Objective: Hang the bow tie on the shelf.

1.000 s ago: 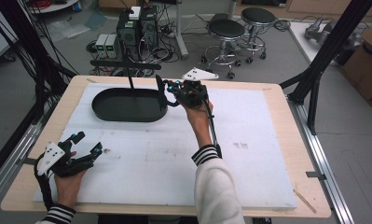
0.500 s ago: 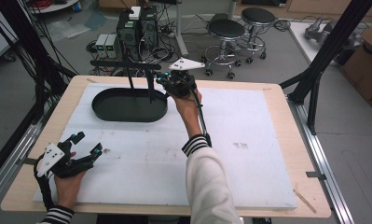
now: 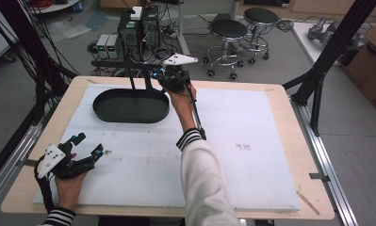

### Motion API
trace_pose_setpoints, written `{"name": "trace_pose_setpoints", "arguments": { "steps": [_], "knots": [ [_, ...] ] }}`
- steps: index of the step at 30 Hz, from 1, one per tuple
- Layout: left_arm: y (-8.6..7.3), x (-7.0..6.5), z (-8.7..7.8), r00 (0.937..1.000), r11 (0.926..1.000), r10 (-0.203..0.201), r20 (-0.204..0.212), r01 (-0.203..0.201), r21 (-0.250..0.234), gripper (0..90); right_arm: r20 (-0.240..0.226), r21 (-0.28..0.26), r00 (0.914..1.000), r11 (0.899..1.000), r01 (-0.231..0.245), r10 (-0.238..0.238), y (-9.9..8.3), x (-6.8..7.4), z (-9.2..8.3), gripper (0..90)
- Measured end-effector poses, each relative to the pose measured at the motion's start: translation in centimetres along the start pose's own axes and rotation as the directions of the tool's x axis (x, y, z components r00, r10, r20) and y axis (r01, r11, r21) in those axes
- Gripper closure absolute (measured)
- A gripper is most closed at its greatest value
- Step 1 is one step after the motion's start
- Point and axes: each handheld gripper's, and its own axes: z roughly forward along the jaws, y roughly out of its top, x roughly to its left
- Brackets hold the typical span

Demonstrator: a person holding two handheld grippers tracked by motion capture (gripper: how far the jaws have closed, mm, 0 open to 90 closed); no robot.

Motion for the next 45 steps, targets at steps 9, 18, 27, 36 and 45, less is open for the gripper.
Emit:
{"name": "trace_pose_setpoints", "arguments": {
  "steps": [9, 18, 27, 36, 45],
  "knots": [
    [0.0, 0.0, 0.0, 1.0, 1.0, 0.0, 0.002, 0.0, 0.004, 18.8, 0.041, 0.011, 0.9991, 1.0, -0.01, 0.01, -0.1, -1.2, 1.5, 88.2],
    [0.0, 0.0, 0.0, 1.0, 1.0, 0.001, 0.001, -0.001, 0.002, 18.8, 0.077, 0.044, 0.9955, 0.997, -0.058, 0.054, -1.2, -2.5, 1.8, 88.2],
    [0.0, 0.0, 0.0, 1.0, 1.0, -0.001, 0.003, 0.001, 0.0, 18.7, 0.077, 0.096, 0.9937, 0.991, -0.089, 0.082, -2.1, -3.3, 1.7, 87.7],
    [0.0, 0.0, 0.0, 1.0, 1.0, 0.0, 0.003, 0.0, 0.0, 18.7, 0.068, 0.141, 0.9949, 0.986, -0.084, 0.075, -2.5, -3.1, 2.1, 82.1],
    [0.0, 0.0, -0.1, 1.0, 1.0, 0.007, 0.004, -0.007, 0.002, 18.7, 0.059, 0.159, 0.9963, 0.985, -0.072, 0.063, -2.5, -3.0, 1.8, 69.4]
  ]
}}
